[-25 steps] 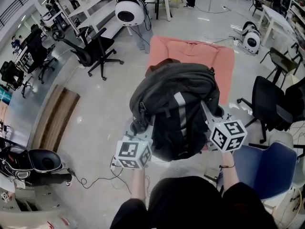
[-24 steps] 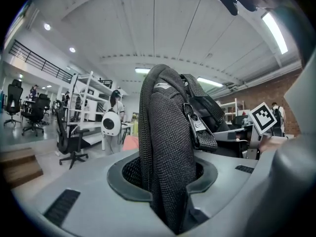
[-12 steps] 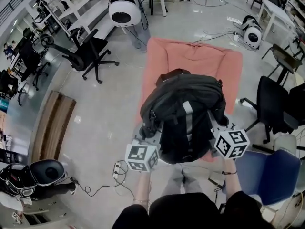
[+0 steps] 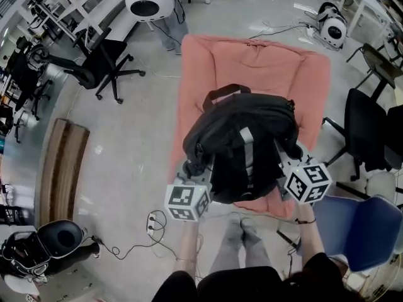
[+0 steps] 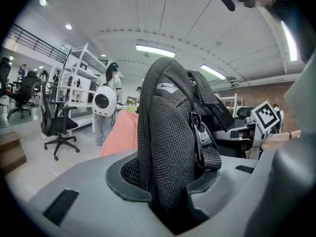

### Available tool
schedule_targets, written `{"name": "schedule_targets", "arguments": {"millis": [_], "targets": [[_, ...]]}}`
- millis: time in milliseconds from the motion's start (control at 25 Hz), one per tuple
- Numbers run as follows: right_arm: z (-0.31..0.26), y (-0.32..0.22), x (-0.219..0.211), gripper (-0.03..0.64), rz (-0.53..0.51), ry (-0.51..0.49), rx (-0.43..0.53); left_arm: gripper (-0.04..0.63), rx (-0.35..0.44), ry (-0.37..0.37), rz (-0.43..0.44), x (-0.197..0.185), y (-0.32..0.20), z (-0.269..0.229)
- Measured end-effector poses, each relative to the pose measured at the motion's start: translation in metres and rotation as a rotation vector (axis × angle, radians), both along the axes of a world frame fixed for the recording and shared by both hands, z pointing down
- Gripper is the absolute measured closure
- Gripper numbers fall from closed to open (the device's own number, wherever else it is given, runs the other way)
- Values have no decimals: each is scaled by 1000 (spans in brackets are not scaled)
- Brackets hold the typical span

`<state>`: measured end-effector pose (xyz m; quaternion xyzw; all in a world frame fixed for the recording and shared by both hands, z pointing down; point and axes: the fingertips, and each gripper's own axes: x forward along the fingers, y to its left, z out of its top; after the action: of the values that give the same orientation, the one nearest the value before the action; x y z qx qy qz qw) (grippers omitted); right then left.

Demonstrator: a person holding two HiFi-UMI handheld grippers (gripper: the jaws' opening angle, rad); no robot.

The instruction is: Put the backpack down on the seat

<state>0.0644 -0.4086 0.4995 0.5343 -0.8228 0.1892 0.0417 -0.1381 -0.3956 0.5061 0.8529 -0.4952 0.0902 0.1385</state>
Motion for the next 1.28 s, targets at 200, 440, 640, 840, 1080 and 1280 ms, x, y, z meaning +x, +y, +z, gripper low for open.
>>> {"name": "schedule_targets", "arguments": {"millis": [200,440,640,840,1080,1280], "targets": [[33,-30,5,554,16,-3,-49,448,-35,-3,3,5,-30,32],[69,-62,7,554,15,3,-89,448,-67,-5,-6,7,-61,68],[83,-87,7,554,9,13,-89,448,-56,-13,-23,7,-84,82],[92,-107,5,555,13,20,-77,445,-50,-17,-30,5,-103,92],[104,-140,0,554,18,44,-71,440,-53,-23,-44,0,-135,106],[114,-165,-6,554,20,60,-78,436,-55,-18,-41,-6,-158,117]]}}
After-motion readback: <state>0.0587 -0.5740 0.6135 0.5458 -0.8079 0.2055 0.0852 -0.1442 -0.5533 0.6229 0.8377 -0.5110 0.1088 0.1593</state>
